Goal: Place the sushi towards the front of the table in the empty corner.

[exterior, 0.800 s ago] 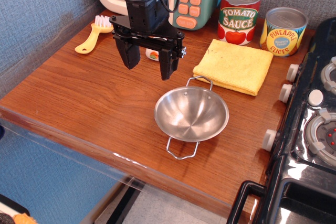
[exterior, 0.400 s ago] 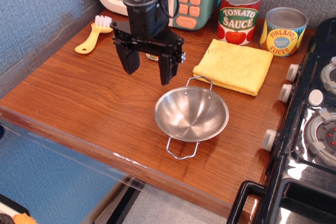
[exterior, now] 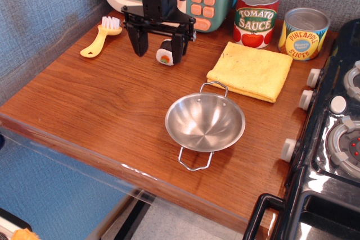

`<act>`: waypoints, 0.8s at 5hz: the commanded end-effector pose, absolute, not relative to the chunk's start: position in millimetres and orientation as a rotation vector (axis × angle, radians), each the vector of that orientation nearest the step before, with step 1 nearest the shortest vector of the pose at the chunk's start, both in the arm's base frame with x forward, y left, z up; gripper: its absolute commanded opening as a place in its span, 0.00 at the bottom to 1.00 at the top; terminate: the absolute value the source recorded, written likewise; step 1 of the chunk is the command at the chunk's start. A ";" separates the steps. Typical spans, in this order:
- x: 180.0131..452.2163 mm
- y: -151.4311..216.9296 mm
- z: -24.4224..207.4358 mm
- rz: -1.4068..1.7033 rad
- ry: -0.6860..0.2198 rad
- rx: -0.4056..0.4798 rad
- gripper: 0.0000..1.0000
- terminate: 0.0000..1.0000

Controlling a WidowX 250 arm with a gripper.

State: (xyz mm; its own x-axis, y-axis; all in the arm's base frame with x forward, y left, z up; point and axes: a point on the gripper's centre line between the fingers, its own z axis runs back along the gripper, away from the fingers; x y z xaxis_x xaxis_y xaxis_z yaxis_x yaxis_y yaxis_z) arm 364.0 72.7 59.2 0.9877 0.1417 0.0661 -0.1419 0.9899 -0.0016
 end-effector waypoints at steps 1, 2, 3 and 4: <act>404.4 94.1 54.0 0.203 -0.066 0.039 1.00 0.00; 411.0 95.0 39.1 0.203 -0.030 0.064 1.00 0.00; 412.1 94.0 27.8 0.214 -0.004 0.066 1.00 0.00; 411.9 91.6 31.6 0.203 -0.021 0.056 0.00 0.00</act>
State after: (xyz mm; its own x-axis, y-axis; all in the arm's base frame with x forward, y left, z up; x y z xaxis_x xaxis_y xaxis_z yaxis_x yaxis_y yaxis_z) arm 407.4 88.3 12.4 0.9779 0.2078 -0.0252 -0.2066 0.9776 0.0411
